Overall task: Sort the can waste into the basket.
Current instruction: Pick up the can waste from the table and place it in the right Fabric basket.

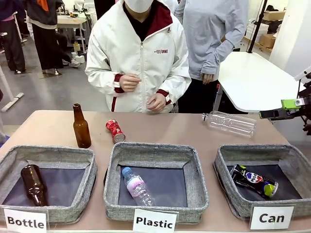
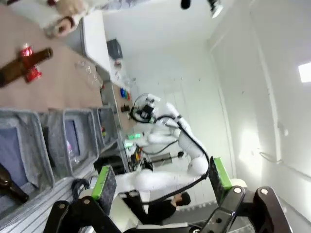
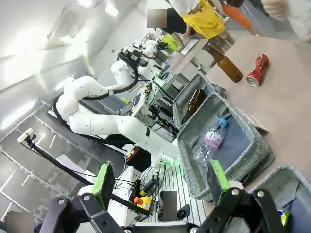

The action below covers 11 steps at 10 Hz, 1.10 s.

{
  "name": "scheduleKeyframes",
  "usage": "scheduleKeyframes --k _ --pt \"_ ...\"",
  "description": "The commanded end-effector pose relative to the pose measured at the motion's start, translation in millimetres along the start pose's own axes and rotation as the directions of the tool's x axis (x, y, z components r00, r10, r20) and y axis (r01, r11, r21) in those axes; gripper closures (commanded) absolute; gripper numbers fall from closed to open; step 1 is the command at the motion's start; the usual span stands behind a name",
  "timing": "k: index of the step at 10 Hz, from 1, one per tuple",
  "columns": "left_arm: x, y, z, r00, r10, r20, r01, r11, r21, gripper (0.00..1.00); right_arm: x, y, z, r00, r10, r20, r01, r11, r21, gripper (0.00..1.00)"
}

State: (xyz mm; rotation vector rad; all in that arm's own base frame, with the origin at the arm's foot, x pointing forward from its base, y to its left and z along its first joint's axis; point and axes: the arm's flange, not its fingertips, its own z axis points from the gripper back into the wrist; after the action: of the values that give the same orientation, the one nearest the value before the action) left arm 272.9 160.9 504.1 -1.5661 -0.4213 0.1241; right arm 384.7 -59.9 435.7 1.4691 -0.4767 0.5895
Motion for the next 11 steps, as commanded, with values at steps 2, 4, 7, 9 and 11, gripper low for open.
scheduleKeyframes --k 2,4,7,9,11 --pt "-10.8 41.7 -41.6 0.993 0.077 -0.084 -0.075 0.997 0.034 0.0 -1.9 1.2 1.7 1.0 0.02 -0.006 -0.02 1.0 0.009 0.0" --pt "-24.9 70.2 -62.7 0.986 0.12 -0.114 -0.11 0.99 0.085 0.0 -1.9 1.2 1.7 1.0 0.02 -0.006 -0.02 1.0 0.009 0.0" --pt "4.1 68.4 -55.4 0.983 0.143 -0.115 -0.133 0.987 0.091 0.0 -1.9 1.2 1.7 1.0 0.02 -0.006 -0.02 1.0 0.009 0.0" --pt "4.1 68.4 -55.4 0.983 0.143 -0.115 -0.133 0.987 0.091 0.0 -1.9 1.2 1.7 1.0 0.02 -0.006 -0.02 1.0 0.009 0.0" --pt "4.1 68.4 -55.4 0.983 0.143 -0.115 -0.133 0.987 0.091 0.0 -1.9 1.2 1.7 1.0 0.02 -0.006 -0.02 1.0 0.009 0.0"
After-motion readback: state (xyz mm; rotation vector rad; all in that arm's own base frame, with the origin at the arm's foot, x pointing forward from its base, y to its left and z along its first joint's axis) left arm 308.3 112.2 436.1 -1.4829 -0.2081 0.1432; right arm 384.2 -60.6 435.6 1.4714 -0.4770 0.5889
